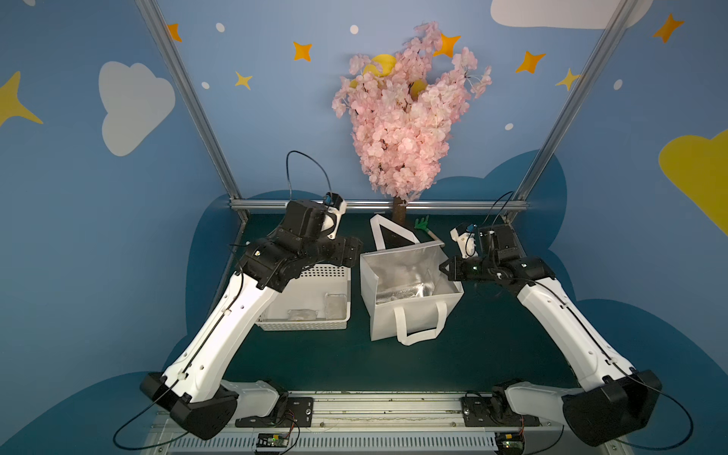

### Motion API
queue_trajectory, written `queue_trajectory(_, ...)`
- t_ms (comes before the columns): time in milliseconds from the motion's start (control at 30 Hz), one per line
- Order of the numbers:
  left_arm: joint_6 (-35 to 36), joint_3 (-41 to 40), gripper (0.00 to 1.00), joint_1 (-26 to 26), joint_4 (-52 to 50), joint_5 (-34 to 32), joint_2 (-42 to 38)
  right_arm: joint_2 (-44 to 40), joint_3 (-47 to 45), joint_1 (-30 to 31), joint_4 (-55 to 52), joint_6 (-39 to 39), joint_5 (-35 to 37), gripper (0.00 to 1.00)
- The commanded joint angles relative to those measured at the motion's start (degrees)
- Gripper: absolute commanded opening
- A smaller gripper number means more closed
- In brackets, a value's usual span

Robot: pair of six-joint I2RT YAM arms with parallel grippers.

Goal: Place the ice pack in the delivery bag
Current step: Pick up the ice pack from the bin.

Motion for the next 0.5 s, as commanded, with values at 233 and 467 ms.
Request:
queue_trajectory(233,-19.89,-18.63,0.77,10.52,-4.42,2.80,2.56,0.05,2.38,0.04,0.63,0.98,-0.88,0.05)
queue_trajectory(467,-30.63,-24.59,0.73,10.59,-1.43,12.35,10.68,-0.25,1.86,0.79,0.63,1.34,-0.27,0.05)
